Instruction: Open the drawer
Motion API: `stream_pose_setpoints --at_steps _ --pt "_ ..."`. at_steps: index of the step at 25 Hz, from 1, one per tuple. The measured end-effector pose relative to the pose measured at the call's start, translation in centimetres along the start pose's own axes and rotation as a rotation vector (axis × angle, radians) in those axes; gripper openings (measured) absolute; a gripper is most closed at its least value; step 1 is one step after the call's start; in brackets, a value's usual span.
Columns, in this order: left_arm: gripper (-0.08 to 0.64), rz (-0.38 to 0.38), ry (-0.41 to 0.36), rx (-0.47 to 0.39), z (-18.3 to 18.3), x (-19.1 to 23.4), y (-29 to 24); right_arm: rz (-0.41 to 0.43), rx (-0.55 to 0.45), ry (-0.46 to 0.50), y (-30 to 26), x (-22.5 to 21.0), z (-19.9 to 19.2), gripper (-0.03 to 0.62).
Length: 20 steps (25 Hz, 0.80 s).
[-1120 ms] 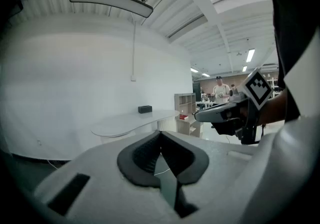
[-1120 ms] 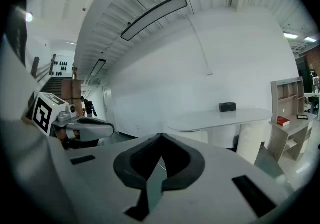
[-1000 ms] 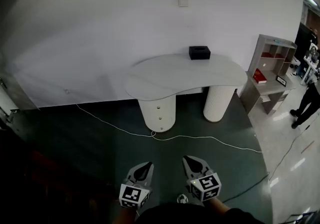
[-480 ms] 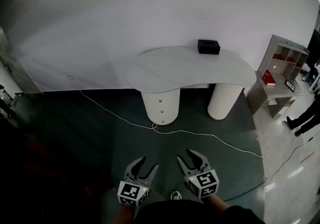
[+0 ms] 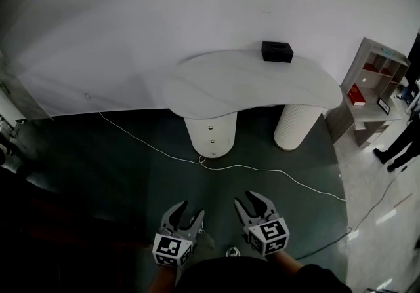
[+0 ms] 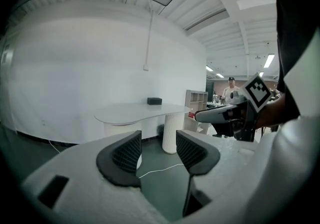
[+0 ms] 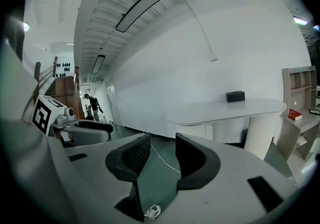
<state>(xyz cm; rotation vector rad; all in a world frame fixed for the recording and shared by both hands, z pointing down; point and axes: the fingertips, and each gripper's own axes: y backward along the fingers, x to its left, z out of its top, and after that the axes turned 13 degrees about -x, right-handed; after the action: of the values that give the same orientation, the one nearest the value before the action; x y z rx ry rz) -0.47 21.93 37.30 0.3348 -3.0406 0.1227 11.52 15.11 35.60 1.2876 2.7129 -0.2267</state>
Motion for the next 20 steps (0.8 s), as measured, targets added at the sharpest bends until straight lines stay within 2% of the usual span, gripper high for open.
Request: stream_pose_setpoints --at_steps 11,20 --pt "0.209 -0.207 -0.068 0.023 2.7 11.1 -7.8 -0.203 -0.006 -0.005 -11.5 -0.8 1.1 0.139" --pt "0.209 -0.287 -0.076 0.042 2.3 18.8 -9.3 -0.315 -0.008 -0.023 -17.2 0.8 0.0 0.139"
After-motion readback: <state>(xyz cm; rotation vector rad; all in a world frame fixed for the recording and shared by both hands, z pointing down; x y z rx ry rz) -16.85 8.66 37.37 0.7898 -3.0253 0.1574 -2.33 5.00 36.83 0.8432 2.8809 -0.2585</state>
